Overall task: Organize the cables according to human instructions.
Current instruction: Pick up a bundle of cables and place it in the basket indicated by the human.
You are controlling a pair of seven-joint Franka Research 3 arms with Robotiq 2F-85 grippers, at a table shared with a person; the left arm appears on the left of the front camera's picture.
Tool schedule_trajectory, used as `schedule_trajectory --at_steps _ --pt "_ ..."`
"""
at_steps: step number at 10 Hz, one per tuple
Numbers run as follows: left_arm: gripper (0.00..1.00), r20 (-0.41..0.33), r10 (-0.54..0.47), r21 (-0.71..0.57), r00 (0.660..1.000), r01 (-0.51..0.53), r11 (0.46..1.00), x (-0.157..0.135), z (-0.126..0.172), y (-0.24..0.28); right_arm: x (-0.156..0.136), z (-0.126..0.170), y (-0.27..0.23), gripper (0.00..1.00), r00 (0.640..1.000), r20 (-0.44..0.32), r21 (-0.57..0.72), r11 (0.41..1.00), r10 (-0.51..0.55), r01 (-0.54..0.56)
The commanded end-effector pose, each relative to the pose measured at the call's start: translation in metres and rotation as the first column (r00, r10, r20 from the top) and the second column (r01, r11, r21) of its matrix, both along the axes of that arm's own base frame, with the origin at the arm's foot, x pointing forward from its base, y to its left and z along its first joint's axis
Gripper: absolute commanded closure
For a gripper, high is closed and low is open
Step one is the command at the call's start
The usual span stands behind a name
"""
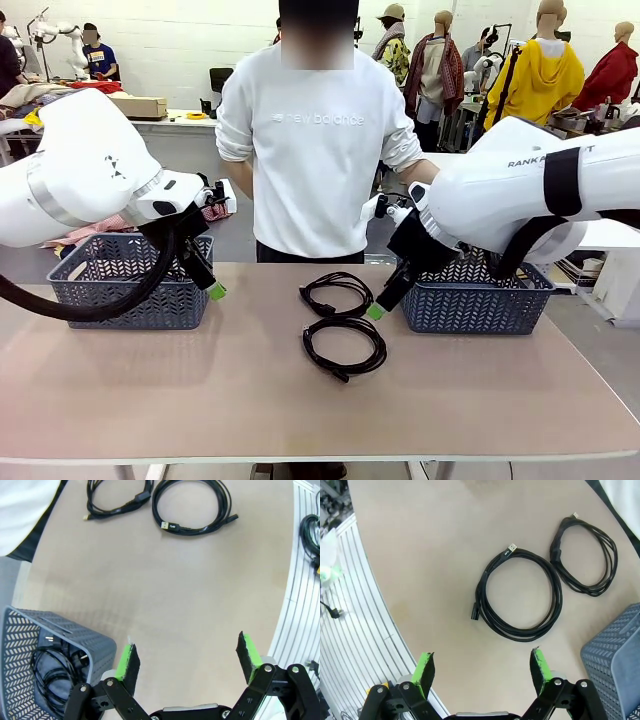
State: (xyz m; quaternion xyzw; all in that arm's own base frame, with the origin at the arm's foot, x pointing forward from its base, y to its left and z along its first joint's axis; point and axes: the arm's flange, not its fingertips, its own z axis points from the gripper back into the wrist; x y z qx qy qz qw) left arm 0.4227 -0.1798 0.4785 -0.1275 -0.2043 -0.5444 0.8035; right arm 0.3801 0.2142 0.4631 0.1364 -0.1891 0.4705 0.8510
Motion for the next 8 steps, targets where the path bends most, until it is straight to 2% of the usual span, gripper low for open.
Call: schedule_trajectory --at_steps 1,4,8 --pt "0.00 0.000 0.005 -0.002 1.000 -0.005 1.000 0.001 0.001 0.002 -0.004 0.001 -0.004 0.00 1.000 0.007 -0.006 1.000 0.000 0.000" --pt "0.00 0.000 0.005 -0.002 1.000 -0.005 1.000 0.001 0.001 0.002 0.000 0.002 0.000 0.00 1.000 0.003 0.001 1.000 0.000 0.000" --pt "0.00 0.000 0.005 -0.002 1.000 -0.005 1.000 0.001 0.001 0.002 0.023 -0.021 0.050 0.00 0.989 -0.098 -0.068 0.992 -0.112 0.105"
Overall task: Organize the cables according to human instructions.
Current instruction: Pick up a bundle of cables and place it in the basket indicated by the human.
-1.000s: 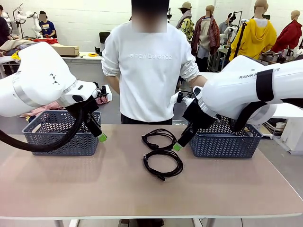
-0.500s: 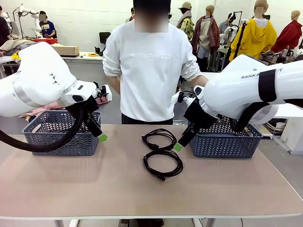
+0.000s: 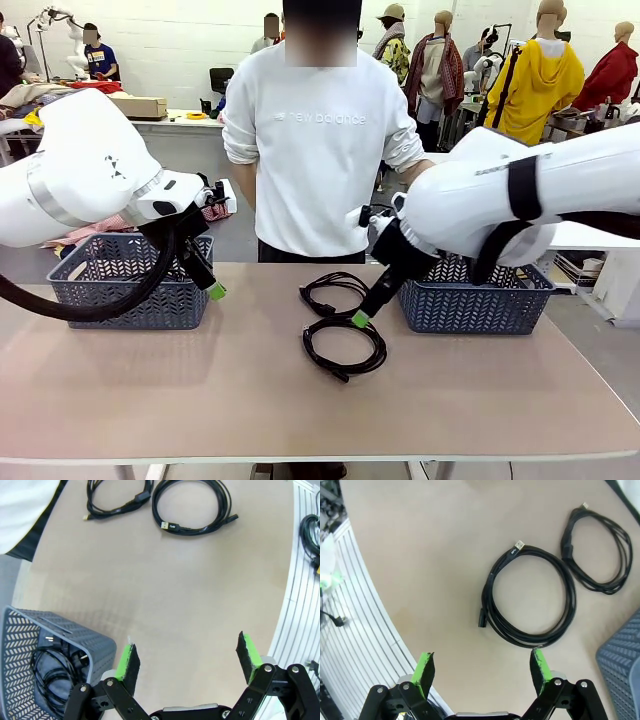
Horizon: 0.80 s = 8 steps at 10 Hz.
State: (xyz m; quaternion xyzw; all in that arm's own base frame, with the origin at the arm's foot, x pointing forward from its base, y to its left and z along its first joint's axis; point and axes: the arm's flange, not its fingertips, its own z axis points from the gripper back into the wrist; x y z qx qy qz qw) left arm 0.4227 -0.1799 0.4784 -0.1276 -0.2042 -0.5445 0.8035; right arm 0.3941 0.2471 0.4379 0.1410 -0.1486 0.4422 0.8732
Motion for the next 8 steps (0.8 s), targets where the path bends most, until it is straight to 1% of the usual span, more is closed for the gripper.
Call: schedule_trajectory --at_steps 1,4,5,6,8 --pt "0.00 0.000 0.005 -0.002 1.000 -0.005 1.000 0.001 0.002 0.002 0.010 -0.004 0.030 0.00 0.997 -0.020 -0.064 0.995 -0.072 0.071" --pt "0.00 0.000 0.005 -0.002 1.000 -0.005 1.000 0.001 0.002 0.002 0.013 -0.032 0.066 0.00 0.996 0.009 -0.160 0.983 -0.086 0.086" --pt "0.00 0.000 0.005 -0.002 1.000 -0.005 1.000 0.001 0.002 0.002 0.015 -0.041 0.075 0.00 0.995 0.035 -0.199 0.975 -0.090 0.095" --pt "0.00 0.000 0.005 -0.002 1.000 -0.005 1.000 0.001 0.002 0.002 0.017 -0.047 0.081 0.00 0.995 0.038 -0.211 0.973 -0.088 0.094" --pt "0.00 0.000 0.005 -0.002 1.000 -0.005 1.000 0.001 0.002 0.002 0.023 -0.062 0.088 0.00 0.996 0.011 -0.240 0.967 -0.089 0.089"
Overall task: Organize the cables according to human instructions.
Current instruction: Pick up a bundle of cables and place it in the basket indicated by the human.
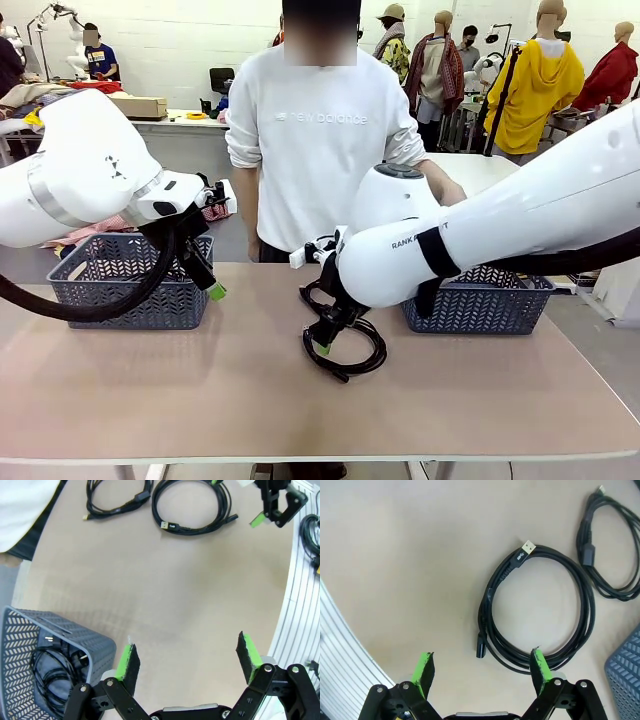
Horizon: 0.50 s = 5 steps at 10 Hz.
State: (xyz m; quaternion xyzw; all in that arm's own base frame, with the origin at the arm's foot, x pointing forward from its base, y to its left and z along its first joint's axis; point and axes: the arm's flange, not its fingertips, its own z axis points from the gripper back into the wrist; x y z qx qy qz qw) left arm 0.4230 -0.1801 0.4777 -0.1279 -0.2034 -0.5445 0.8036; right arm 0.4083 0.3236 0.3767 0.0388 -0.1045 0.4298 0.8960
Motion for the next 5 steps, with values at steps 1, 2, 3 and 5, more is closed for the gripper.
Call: schedule_trajectory --at_steps 1,2,3,5 --pt "0.00 0.002 0.005 -0.002 1.000 -0.005 1.000 0.001 0.002 0.002 0.010 -0.006 0.016 0.00 1.000 -0.005 -0.029 0.999 -0.026 0.025" --pt "0.00 0.002 0.005 -0.002 1.000 -0.005 1.000 0.001 0.002 0.002 0.013 -0.012 0.020 0.00 1.000 -0.017 -0.032 0.999 -0.016 0.015" --pt "0.00 0.002 0.005 -0.002 1.000 -0.005 1.000 0.001 0.002 0.002 0.014 -0.017 0.024 0.00 1.000 -0.021 -0.033 0.999 0.000 0.000" --pt "0.00 0.002 0.005 -0.002 1.000 -0.005 1.000 0.001 0.002 0.002 0.016 -0.030 0.033 0.00 0.999 -0.042 -0.039 0.999 0.021 -0.022"
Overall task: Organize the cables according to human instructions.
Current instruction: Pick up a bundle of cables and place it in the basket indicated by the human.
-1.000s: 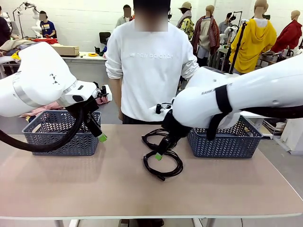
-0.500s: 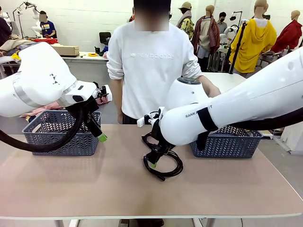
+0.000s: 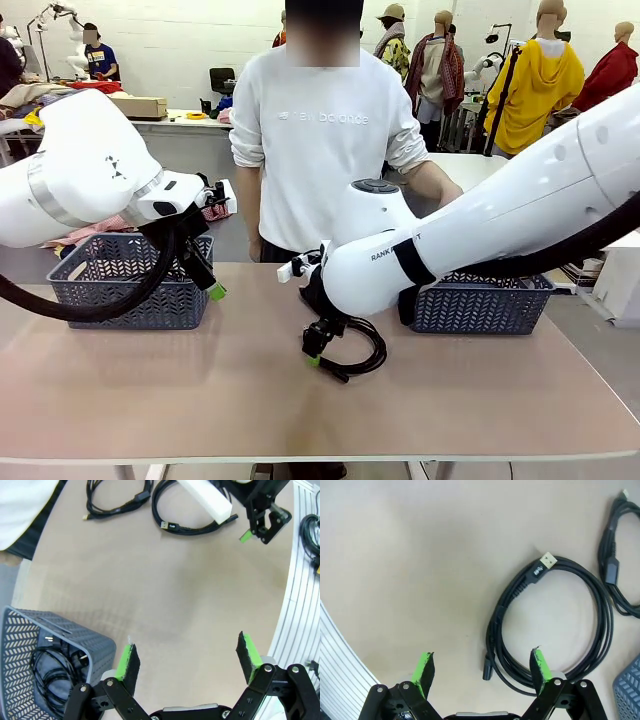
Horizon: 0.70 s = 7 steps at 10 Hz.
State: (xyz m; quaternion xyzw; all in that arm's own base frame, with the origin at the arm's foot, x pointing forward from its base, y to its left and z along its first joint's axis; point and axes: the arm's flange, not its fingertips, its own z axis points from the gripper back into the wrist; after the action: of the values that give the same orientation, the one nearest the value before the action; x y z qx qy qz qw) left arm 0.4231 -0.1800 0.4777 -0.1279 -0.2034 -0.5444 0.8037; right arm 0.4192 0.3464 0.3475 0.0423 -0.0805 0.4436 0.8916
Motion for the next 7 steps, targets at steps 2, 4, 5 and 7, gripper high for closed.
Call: schedule_trajectory --at_steps 2,4,5,7 --pt "0.00 0.002 0.005 -0.002 1.000 -0.005 1.000 0.001 0.002 0.002 0.012 -0.013 0.014 0.00 1.000 0.007 -0.037 0.999 -0.001 0.001" --pt "0.00 0.002 0.005 -0.002 1.000 -0.005 1.000 0.001 0.002 0.002 0.018 -0.018 0.014 0.00 1.000 0.002 -0.044 0.999 -0.002 0.002" --pt "0.00 0.002 0.005 -0.002 1.000 -0.005 1.000 0.001 0.002 0.002 0.022 -0.021 0.014 0.00 1.000 -0.011 -0.048 0.999 0.004 -0.004" --pt "0.00 0.002 0.005 -0.002 1.000 -0.005 1.000 0.001 0.002 0.002 0.027 -0.026 0.015 0.00 1.000 -0.020 -0.051 0.999 0.009 -0.010"
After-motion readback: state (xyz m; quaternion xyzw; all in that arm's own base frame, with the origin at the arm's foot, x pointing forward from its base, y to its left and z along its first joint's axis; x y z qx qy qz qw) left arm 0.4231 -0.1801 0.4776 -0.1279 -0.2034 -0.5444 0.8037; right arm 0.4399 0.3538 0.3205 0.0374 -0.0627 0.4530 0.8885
